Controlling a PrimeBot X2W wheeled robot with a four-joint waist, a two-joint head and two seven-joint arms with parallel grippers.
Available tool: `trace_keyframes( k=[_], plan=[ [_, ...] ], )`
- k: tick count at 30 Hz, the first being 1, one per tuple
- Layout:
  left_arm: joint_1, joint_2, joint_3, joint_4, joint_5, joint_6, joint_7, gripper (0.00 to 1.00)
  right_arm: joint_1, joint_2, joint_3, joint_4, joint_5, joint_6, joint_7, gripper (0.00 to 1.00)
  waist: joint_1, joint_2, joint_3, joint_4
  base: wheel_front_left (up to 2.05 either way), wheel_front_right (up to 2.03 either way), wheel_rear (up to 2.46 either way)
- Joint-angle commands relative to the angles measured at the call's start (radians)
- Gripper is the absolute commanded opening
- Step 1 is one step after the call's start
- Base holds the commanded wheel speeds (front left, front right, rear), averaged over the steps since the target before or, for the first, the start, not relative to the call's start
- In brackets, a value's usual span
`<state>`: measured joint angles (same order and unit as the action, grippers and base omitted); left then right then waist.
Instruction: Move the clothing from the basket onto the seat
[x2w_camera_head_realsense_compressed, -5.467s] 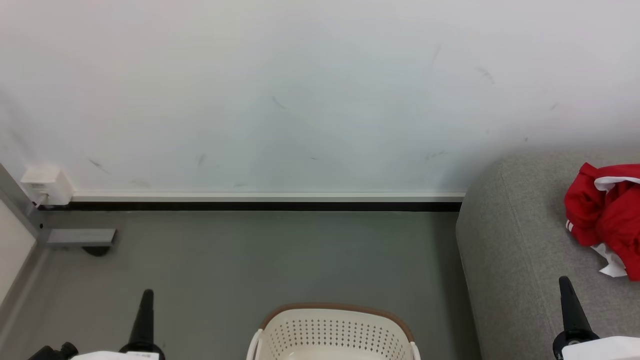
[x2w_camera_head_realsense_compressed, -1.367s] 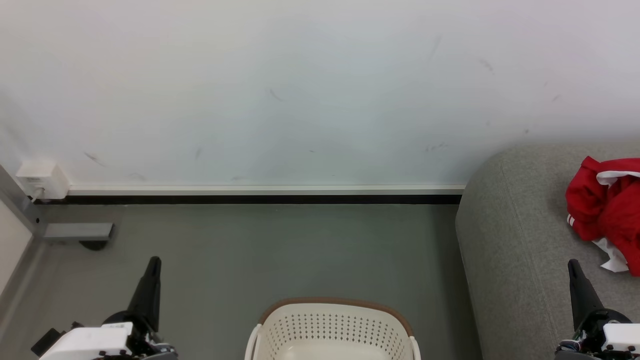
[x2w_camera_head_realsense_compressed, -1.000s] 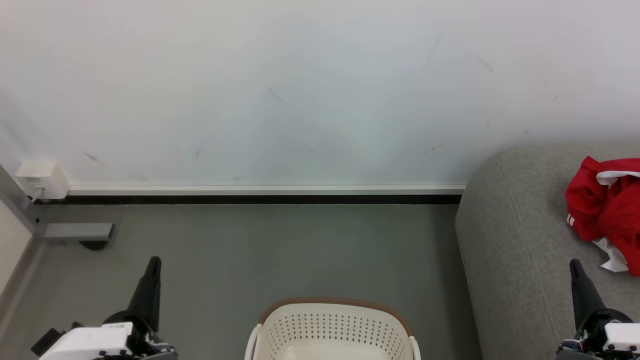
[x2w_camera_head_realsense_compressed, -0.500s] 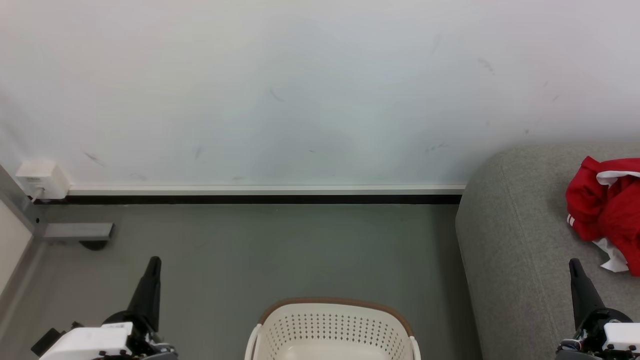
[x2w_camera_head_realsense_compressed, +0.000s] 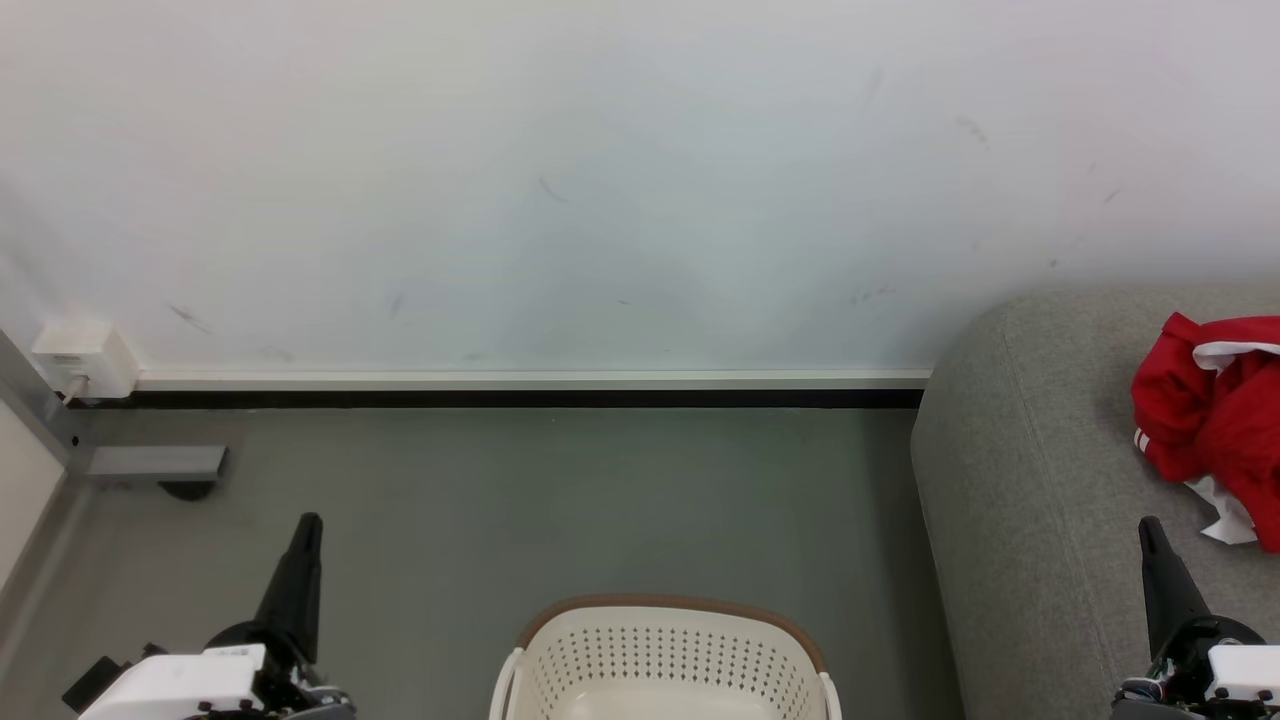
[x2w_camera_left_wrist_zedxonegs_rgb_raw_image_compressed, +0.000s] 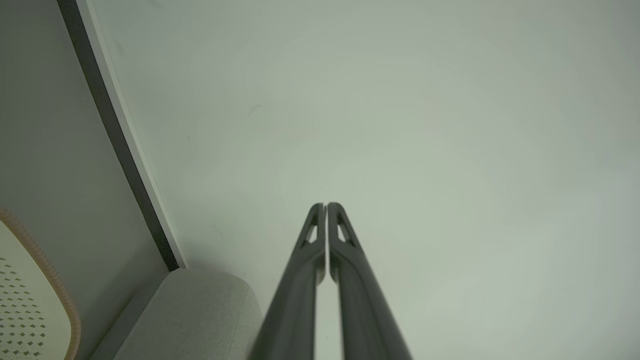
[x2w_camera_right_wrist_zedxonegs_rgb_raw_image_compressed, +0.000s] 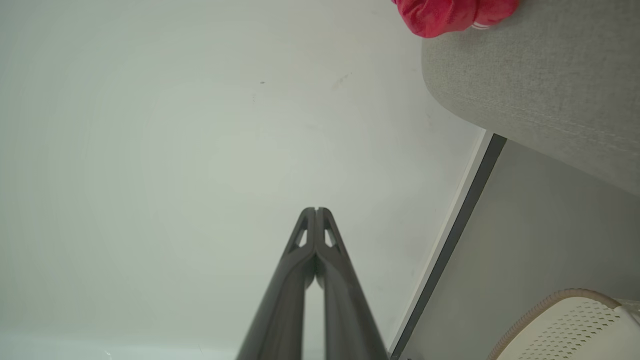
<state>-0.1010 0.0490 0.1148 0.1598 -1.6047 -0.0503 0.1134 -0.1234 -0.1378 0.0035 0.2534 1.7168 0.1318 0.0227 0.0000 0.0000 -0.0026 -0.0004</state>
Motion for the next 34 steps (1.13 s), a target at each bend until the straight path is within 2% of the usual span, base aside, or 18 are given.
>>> trace_keyframes(
  k=[1, 34],
  plan=[
    [-0.007, 0.002, 0.003, -0.002, -0.014, 0.003, 0.003, 0.00, -0.002, -0.011, 0.004, -0.006, 0.006, -0.002, -0.004, 0.00, 0.0000, 0.0000, 0.000, 0.000, 0.00, 0.00, 0.00],
    [-0.006, 0.002, 0.003, -0.003, -0.014, 0.003, 0.003, 0.00, 0.000, -0.045, 0.049, -0.013, 0.048, -0.002, -0.041, 0.00, 0.0000, 0.0000, 0.000, 0.000, 0.00, 0.00, 0.00]
  ],
)
